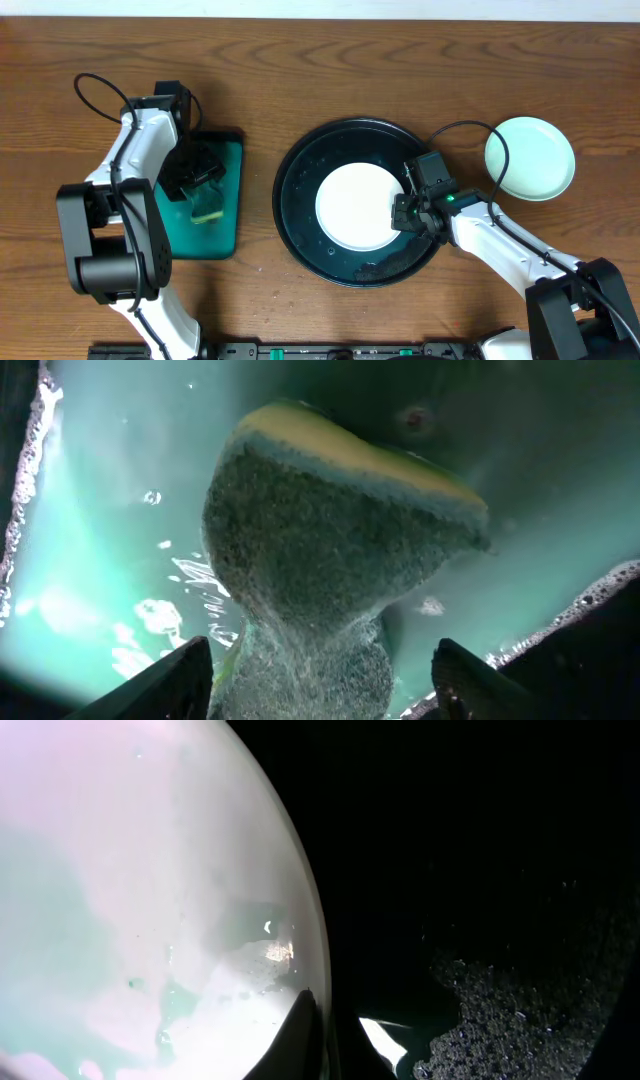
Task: Clean dirty plates on tray and stack at the side
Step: 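Return the sponge to the water tray with the left gripper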
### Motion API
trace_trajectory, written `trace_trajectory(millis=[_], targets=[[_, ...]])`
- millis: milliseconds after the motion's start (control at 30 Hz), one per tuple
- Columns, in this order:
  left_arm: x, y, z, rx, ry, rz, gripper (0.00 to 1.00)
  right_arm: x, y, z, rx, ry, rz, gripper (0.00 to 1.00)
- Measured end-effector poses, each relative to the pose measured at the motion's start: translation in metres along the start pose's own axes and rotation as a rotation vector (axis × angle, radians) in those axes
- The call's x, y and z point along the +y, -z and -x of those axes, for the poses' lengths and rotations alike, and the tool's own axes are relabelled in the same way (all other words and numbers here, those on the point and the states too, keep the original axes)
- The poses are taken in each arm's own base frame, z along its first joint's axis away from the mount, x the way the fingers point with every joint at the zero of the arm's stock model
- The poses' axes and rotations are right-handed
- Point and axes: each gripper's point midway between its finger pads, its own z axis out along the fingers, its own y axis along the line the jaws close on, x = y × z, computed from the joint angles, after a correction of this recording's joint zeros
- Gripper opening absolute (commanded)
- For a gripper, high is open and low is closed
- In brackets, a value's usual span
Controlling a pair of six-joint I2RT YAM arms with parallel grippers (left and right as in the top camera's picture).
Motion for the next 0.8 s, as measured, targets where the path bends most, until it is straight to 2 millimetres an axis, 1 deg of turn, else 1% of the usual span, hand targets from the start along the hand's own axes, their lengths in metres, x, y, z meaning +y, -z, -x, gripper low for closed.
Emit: trace_trajectory(millis=[67,133,167,200,300,400,500,600,733,800], targets=[[-0.002,0.007,-0.003,-0.002,-0.003,-0.021,0.73,0.005,0.0,0.002,-0.006,0.004,0.028,0.01],[-0.006,0.019,-0.004,-0.029,-0.01,-0.046,0.75,0.015,-0.001,0.005,-0.009,0.017,0.084,0.01],[-0.008,0.029,-0.005,-0.051,-0.016,-0.062,0.75,0.022,0.0,0.005,-0.008,0.026,0.117,0.01],[-0.011,0.04,-0.007,-0.076,-0.026,-0.08,0.82,0.028,0.001,0.006,-0.009,0.036,0.148,0.01],[-0.023,0.074,-0.02,-0.152,-0.09,-0.133,0.82,0.04,0.005,0.007,-0.015,0.058,0.205,0.01],[-0.035,0.098,-0.039,-0.195,-0.157,-0.164,0.83,0.046,0.016,0.014,-0.053,0.072,0.231,0.01],[-0.043,0.103,-0.055,-0.19,-0.208,-0.166,0.83,0.047,0.033,0.021,-0.106,0.063,0.234,0.01],[-0.048,0.101,-0.062,-0.174,-0.234,-0.159,0.83,0.042,0.051,0.025,-0.148,0.031,0.222,0.01],[-0.05,0.1,-0.066,-0.171,-0.247,-0.158,0.83,0.023,0.068,0.024,-0.159,-0.048,0.187,0.01],[-0.05,0.1,-0.066,-0.17,-0.248,-0.157,0.83,0.005,0.074,0.014,-0.12,-0.139,0.149,0.01]])
